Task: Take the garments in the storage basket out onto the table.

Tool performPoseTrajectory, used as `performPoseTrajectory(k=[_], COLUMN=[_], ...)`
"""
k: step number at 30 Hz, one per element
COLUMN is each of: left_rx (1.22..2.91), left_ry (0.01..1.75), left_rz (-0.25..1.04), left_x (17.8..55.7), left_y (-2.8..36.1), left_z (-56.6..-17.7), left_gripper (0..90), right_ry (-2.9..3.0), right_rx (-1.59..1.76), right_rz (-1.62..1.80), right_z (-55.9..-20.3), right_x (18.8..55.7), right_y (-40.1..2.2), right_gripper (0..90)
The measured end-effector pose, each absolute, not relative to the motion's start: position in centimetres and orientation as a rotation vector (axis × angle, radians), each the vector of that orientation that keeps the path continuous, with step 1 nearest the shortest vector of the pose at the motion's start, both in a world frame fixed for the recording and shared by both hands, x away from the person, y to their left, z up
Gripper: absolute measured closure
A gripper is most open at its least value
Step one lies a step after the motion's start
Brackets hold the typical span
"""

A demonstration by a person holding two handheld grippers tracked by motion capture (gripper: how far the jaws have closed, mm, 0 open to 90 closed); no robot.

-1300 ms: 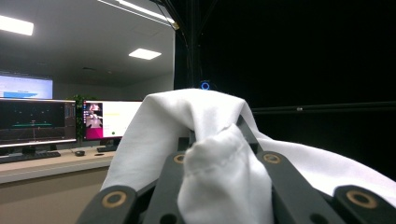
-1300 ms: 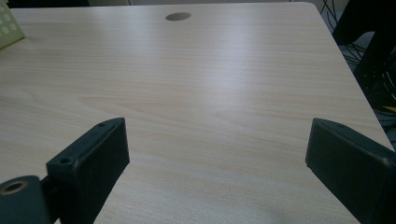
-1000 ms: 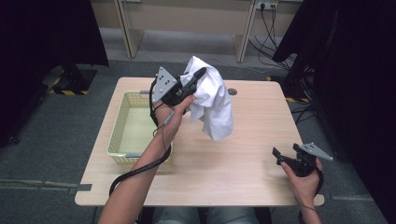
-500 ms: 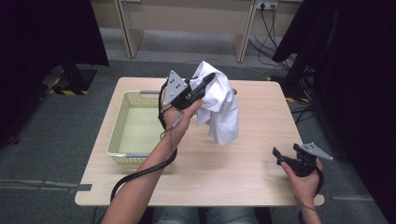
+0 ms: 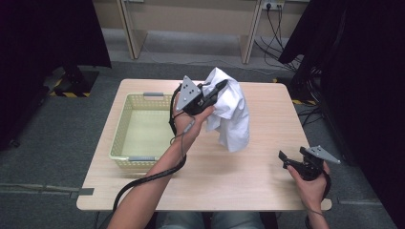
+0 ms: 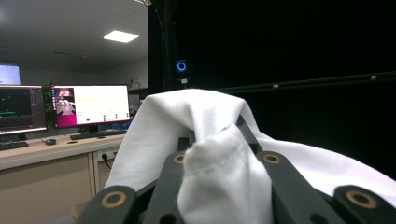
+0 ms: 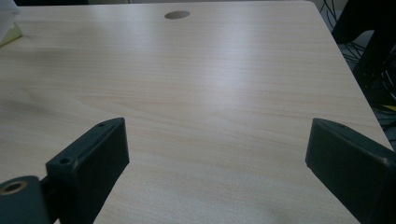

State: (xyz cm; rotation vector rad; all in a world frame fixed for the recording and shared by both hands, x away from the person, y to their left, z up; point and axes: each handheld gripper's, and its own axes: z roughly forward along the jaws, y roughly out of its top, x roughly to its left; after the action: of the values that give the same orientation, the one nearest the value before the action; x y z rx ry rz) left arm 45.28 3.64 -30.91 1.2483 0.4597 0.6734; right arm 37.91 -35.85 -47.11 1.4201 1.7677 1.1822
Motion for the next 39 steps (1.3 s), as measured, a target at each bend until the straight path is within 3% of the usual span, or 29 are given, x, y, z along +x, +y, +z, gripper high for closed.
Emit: performPoseTrajectory(k=[39], left_rx=[1.436], left_ry=[0.468], left_rz=[0.683], left_x=[45.8], left_y=[0.1], left_z=[-35.6], left_gripper=[82.5], right_ry=[1.78], right_rx=[1.412], right_rz=[1.18], right_z=[-47.1], right_x=[37.9], right_y=[-35.6], right_gripper=[6.4])
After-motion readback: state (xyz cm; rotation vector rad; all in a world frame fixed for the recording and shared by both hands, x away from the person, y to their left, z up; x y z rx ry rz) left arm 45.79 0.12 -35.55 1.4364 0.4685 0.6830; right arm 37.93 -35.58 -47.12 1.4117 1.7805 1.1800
